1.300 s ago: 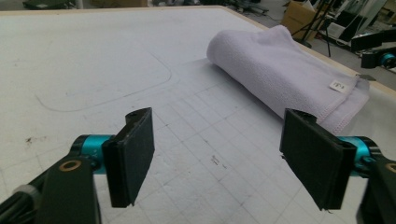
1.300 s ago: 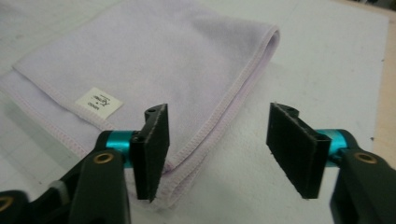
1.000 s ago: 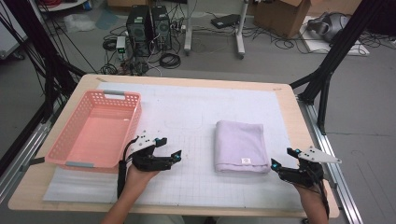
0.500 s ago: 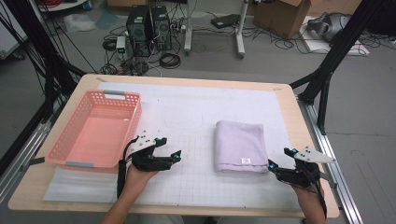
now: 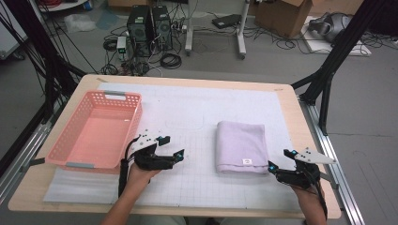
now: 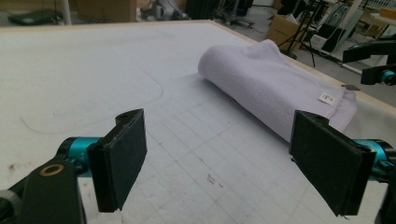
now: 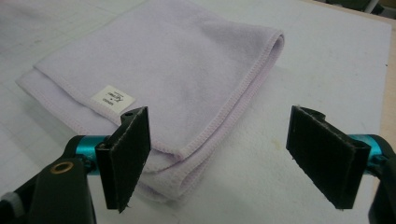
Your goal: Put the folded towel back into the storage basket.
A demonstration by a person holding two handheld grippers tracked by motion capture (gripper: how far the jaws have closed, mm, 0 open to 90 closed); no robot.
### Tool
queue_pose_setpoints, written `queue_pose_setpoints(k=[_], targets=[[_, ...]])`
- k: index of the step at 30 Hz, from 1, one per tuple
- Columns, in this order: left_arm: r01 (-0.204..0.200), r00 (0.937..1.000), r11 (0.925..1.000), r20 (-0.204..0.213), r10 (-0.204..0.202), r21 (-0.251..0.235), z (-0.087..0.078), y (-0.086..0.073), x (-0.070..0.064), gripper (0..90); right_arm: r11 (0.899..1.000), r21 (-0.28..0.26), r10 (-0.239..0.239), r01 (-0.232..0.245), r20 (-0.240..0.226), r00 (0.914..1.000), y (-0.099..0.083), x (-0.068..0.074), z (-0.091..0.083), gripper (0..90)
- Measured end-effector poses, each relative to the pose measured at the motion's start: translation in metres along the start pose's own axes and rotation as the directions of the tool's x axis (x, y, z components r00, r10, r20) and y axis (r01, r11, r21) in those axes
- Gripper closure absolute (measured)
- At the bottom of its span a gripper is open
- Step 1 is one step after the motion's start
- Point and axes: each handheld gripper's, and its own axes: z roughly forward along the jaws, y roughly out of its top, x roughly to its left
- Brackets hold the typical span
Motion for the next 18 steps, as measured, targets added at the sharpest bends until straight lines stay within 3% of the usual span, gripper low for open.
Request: queue_pose_setpoints(k=[3, 6, 8, 11, 13, 18], targets=[[-0.030, 0.9996, 0.9992, -0.003, 0.030, -0.025, 0.003, 0.000, -0.002, 21.4, 1.000, -0.011, 0.010, -0.010, -0.003, 0.9999, 0.001, 0.001, -0.001, 20.7], [-0.045, 0.9989, 0.9989, -0.011, 0.045, 0.009, 0.009, 0.004, -0.004, 22.7, 1.000, -0.010, 0.005, -0.005, -0.001, 1.0000, 0.001, 0.001, -0.001, 20.7], [-0.025, 0.9994, 0.9997, -0.024, 0.025, 0.002, 0.013, 0.006, -0.006, 22.1, 1.000, -0.008, 0.005, -0.005, -0.005, 1.0000, 0.001, 0.001, -0.001, 20.6], [-0.001, 0.9999, 1.0000, -0.010, 0.001, 0.002, 0.019, 0.009, -0.006, 17.9, 1.000, -0.010, 0.009, -0.009, -0.012, 0.9999, 0.002, 0.002, 0.000, 20.6], [0.024, 0.9994, 0.9997, 0.024, -0.024, -0.002, 0.027, 0.013, -0.009, 18.0, 1.000, -0.007, 0.007, -0.007, -0.015, 0.9999, 0.002, 0.002, 0.000, 20.6], [0.030, 0.9980, 0.9991, 0.054, -0.032, 0.031, 0.044, 0.020, -0.015, 18.1, 1.000, -0.008, 0.006, -0.006, -0.020, 0.9998, 0.002, 0.002, 0.001, 20.6]])
